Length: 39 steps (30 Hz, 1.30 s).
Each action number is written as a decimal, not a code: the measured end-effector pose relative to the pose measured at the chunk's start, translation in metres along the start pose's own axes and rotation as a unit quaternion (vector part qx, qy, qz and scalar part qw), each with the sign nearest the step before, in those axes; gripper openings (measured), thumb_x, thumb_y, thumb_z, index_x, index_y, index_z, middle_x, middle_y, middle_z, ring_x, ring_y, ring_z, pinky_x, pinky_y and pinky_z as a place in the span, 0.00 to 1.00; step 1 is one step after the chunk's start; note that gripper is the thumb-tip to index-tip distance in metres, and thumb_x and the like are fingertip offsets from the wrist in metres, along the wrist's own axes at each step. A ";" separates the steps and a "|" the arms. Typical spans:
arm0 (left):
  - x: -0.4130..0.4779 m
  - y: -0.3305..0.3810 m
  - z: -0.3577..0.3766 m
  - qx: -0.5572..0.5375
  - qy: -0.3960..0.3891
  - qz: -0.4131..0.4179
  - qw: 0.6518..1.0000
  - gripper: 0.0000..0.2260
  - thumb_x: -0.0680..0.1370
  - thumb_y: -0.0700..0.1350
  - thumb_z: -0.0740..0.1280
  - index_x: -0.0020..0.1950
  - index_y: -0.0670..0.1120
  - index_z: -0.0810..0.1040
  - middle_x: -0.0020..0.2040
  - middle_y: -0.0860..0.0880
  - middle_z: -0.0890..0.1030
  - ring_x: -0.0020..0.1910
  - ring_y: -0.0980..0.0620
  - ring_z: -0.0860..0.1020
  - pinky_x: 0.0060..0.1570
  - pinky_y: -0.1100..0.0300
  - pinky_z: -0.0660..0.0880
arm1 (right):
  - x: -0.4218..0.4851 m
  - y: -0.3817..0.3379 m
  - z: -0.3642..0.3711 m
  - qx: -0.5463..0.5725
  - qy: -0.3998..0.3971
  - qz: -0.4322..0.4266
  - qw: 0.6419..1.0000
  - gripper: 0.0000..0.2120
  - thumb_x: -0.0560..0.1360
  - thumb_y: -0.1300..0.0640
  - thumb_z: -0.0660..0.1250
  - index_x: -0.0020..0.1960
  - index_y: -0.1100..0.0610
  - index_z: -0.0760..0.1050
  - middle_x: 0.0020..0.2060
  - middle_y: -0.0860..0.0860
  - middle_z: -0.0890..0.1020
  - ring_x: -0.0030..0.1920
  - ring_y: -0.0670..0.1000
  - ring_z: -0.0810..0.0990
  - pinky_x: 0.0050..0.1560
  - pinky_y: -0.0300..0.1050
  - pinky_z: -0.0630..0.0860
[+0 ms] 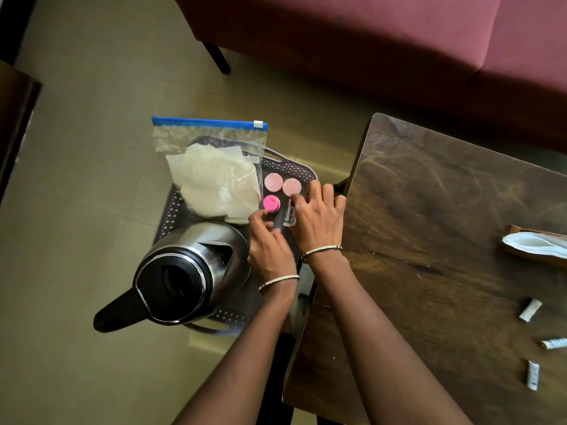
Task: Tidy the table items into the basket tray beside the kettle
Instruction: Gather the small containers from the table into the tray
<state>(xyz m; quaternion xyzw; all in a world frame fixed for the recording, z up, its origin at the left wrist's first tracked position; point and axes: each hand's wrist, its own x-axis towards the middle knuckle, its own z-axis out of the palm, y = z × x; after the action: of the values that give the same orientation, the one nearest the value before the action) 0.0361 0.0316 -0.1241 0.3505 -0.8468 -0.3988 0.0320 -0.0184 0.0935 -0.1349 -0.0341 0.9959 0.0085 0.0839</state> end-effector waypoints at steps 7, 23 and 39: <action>0.009 -0.009 0.015 -0.069 -0.077 -0.156 0.982 0.08 0.76 0.33 0.67 0.55 0.38 0.77 0.47 0.41 0.85 0.45 0.44 0.84 0.42 0.80 0.68 | -0.001 0.002 0.003 0.028 -0.021 -0.005 0.999 0.17 0.67 0.50 0.73 0.55 0.50 0.78 0.53 0.53 0.74 0.53 0.57 0.70 0.48 0.53 0.63; 0.032 0.002 0.020 -0.335 -0.127 -0.423 0.832 0.10 0.81 0.30 0.58 0.44 0.44 0.70 0.49 0.39 0.79 0.34 0.52 0.82 0.33 0.63 0.77 | -0.059 0.032 -0.003 0.327 0.104 0.141 0.929 0.10 0.73 0.65 0.69 0.51 0.57 0.85 0.51 0.55 0.78 0.53 0.55 0.73 0.54 0.52 0.76; -0.046 0.022 -0.016 -0.105 -0.043 -0.064 0.991 0.09 0.73 0.37 0.67 0.44 0.51 0.80 0.38 0.48 0.84 0.37 0.50 0.83 0.45 0.48 0.82 | -0.110 0.076 -0.020 0.388 0.078 0.153 0.906 0.10 0.75 0.65 0.68 0.53 0.57 0.84 0.47 0.51 0.84 0.51 0.54 0.76 0.54 0.40 0.70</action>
<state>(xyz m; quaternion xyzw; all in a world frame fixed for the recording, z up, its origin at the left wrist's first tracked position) 0.0631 0.0594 -0.0874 0.3808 -0.7768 -0.5016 0.0068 0.0814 0.1766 -0.0957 0.1532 0.9168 -0.3686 0.0104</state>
